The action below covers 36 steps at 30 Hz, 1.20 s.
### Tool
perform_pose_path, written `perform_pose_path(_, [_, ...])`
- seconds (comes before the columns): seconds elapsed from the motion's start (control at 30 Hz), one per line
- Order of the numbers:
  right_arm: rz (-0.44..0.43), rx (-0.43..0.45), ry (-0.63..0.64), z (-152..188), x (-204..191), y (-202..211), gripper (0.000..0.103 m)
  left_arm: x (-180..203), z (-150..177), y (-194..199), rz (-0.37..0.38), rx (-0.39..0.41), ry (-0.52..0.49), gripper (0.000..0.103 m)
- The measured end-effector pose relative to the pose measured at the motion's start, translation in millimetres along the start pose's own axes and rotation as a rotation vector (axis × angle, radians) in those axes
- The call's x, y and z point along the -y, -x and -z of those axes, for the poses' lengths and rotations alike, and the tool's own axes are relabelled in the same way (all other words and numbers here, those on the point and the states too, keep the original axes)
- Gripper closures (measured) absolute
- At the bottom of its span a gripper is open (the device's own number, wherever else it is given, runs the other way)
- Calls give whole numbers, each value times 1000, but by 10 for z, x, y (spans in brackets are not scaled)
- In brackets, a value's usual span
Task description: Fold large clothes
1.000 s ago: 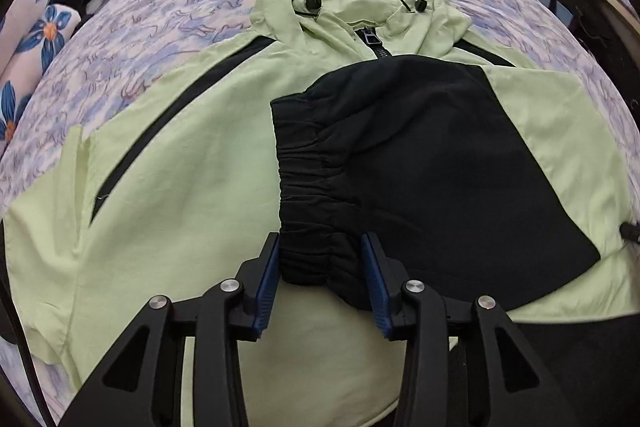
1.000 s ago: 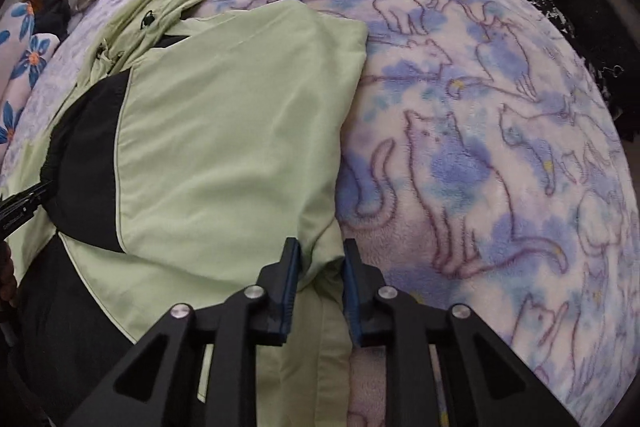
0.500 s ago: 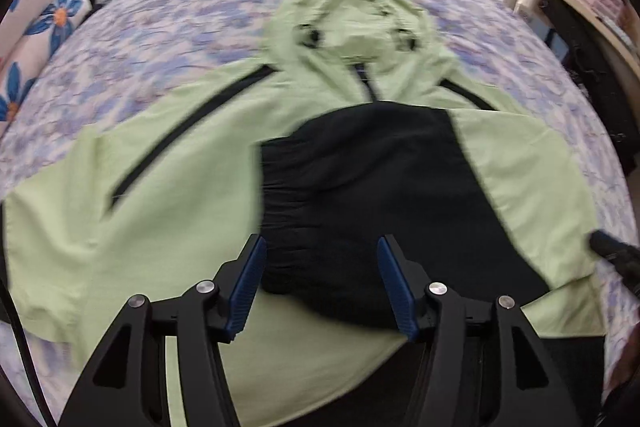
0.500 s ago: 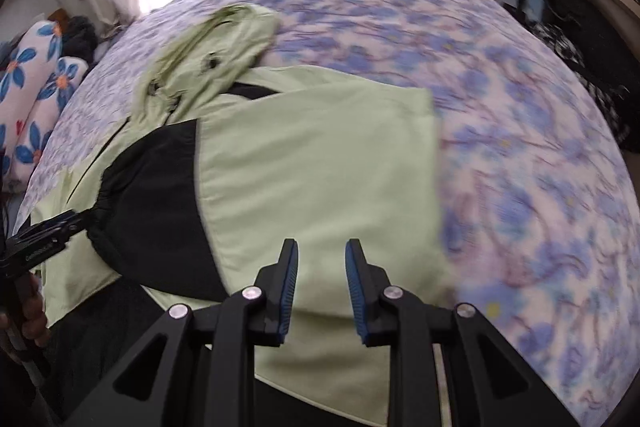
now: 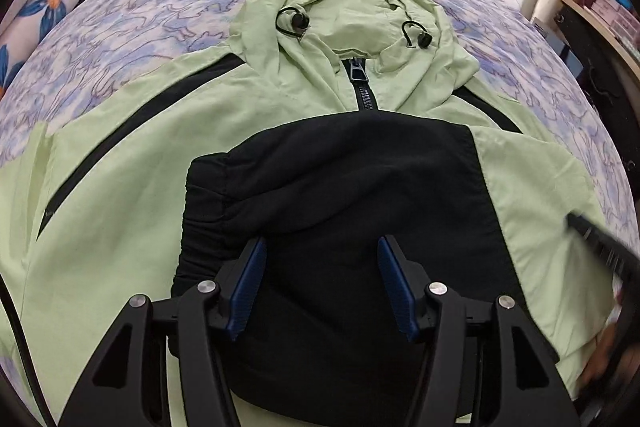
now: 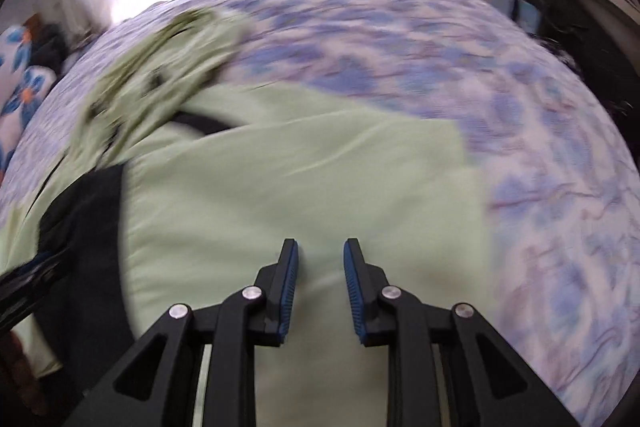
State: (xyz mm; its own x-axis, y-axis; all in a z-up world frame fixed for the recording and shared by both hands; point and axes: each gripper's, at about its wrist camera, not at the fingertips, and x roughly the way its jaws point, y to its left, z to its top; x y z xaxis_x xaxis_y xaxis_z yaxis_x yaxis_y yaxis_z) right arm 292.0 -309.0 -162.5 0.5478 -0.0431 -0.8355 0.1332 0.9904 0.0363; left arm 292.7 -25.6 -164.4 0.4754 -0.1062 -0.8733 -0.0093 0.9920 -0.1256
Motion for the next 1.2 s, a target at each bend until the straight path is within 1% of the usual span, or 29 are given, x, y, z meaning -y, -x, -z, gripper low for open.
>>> perform_pose_path(0.07, [74, 13, -66, -94, 389, -11, 79, -27, -4, -6, -1, 3, -10, 47])
perform_pose_path(0.1, [112, 5, -102, -129, 578, -27, 79, -23, -11, -14, -3, 4, -15, 47])
perform_pose_path(0.13, [109, -7, -144, -146, 733, -41, 79, -14, -12, -19, -7, 6, -21, 47])
perform_pose_path(0.2, [42, -21, -249, -134, 1020, 7, 79, 7, -15, -24, -16, 9, -31, 47])
perform_pose_path(0.27, [26, -16, -299, -104, 1116, 107, 79, 27, -12, -12, -26, 9, -41, 47])
perform_pose_path(0.37, [-15, -8, -352, -8, 1065, 302, 79, 62, -3, 58, -43, -4, -52, 47])
perform_pose_path(0.43, [-49, -2, -370, 78, 927, 441, 79, 95, 40, 179, -53, 5, -60, 47])
perform_pose_path(0.47, [-53, -3, -371, 128, 825, 510, 79, 116, 68, 252, -46, 13, -66, 47])
perform_pose_path(0.53, [-96, 2, -331, 269, 499, 668, 79, 149, 159, 434, -14, 35, -75, 47])
perform_pose_path(0.6, [-165, -6, -268, 426, 170, 769, 79, 176, 271, 558, 22, 44, -80, 45])
perform_pose_path(0.63, [-203, -19, -231, 506, 1, 779, 79, 176, 327, 586, 25, 42, -82, 42])
perform_pose_path(0.67, [-220, -38, -191, 577, -140, 761, 79, 171, 367, 588, 21, 40, -85, 39])
perform_pose_path(0.7, [-210, -48, -158, 625, -224, 735, 79, 156, 416, 566, 8, 36, -89, 39])
perform_pose_path(0.73, [-176, -58, -123, 685, -289, 697, 79, 117, 459, 518, -18, 24, -91, 39])
perform_pose_path(0.77, [-144, -68, -106, 724, -292, 652, 79, 50, 497, 453, -49, 5, -86, 39])
perform_pose_path(0.8, [-121, -80, -109, 767, -247, 611, 79, -14, 519, 415, -46, -6, -79, 39])
perform_pose_path(0.83, [-113, -84, -133, 799, -148, 589, 79, -96, 537, 417, 2, -5, -65, 39])
perform_pose_path(0.87, [-106, -75, -168, 823, -17, 603, 79, -141, 546, 449, 18, 2, -57, 39])
perform_pose_path(0.9, [-84, -66, -195, 849, 108, 639, 79, -169, 553, 483, 0, 6, -51, 39])
perform_pose_path(0.93, [-63, -58, -210, 855, 201, 670, 79, -211, 568, 511, -54, 11, -46, 39])
perform_pose_path(0.97, [-40, -48, -227, 875, 305, 712, 79, -240, 578, 525, -63, 10, -43, 39])
perform_pose_path(1.0, [-43, -46, -243, 901, 397, 749, 79, -287, 594, 543, -47, 1, -32, 39])
perform_pose_path(1.07, [-14, -58, -259, 980, 464, 799, 79, -346, 629, 578, -28, -9, -3, 39])
perform_pose_path(1.2, [-10, -56, -269, 1064, 494, 883, 79, -412, 711, 708, -25, 7, 5, 39])
